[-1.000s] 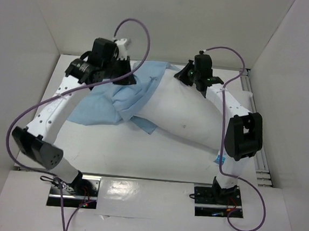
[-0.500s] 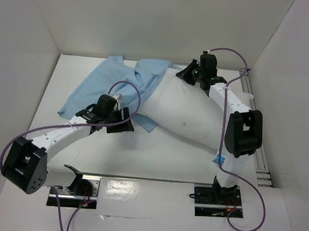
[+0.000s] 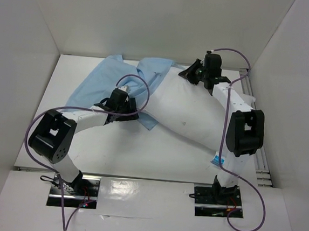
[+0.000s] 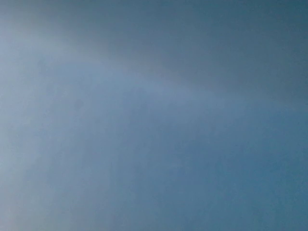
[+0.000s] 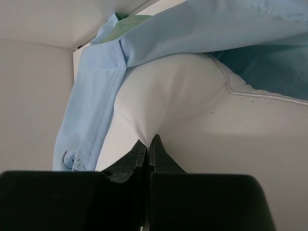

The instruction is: Put the pillow into the pillowcase

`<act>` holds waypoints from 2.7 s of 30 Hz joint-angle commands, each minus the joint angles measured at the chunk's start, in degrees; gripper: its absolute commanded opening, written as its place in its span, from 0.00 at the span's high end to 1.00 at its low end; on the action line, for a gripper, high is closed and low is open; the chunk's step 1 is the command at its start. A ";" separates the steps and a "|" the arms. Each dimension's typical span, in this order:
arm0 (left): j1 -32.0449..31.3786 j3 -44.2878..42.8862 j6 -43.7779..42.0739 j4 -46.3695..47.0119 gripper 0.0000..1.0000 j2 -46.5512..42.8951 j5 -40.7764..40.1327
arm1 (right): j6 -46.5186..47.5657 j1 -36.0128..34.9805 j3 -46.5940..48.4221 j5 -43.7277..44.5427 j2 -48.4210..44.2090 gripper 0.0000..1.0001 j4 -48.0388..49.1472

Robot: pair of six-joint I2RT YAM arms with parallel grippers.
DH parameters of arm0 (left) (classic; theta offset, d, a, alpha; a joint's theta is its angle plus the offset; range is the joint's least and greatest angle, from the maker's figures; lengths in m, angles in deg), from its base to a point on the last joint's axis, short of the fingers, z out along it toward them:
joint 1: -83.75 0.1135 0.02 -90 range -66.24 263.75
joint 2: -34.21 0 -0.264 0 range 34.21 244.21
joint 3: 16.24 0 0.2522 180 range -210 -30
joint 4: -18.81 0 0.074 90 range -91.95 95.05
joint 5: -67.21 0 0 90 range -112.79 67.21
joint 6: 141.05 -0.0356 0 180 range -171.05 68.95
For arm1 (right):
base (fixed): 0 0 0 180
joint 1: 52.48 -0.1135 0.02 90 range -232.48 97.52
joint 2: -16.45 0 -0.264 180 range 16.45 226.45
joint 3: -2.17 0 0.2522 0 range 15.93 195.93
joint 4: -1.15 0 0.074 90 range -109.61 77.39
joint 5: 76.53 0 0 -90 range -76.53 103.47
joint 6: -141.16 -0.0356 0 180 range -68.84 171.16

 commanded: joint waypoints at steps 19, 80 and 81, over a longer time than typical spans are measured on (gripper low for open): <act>-0.07 -1.12 6.06 11.96 0.28 6.09 8.75 | -0.46 3.38 1.99 -6.44 -2.36 1.00 3.79; -8.42 -5.24 26.20 0.71 0.33 8.89 -2.05 | 31.76 -4.50 8.40 14.90 -15.29 0.00 -25.81; -8.42 -6.38 26.20 0.71 0.33 10.03 -2.06 | 33.45 -6.27 8.40 19.01 -16.07 0.00 -28.34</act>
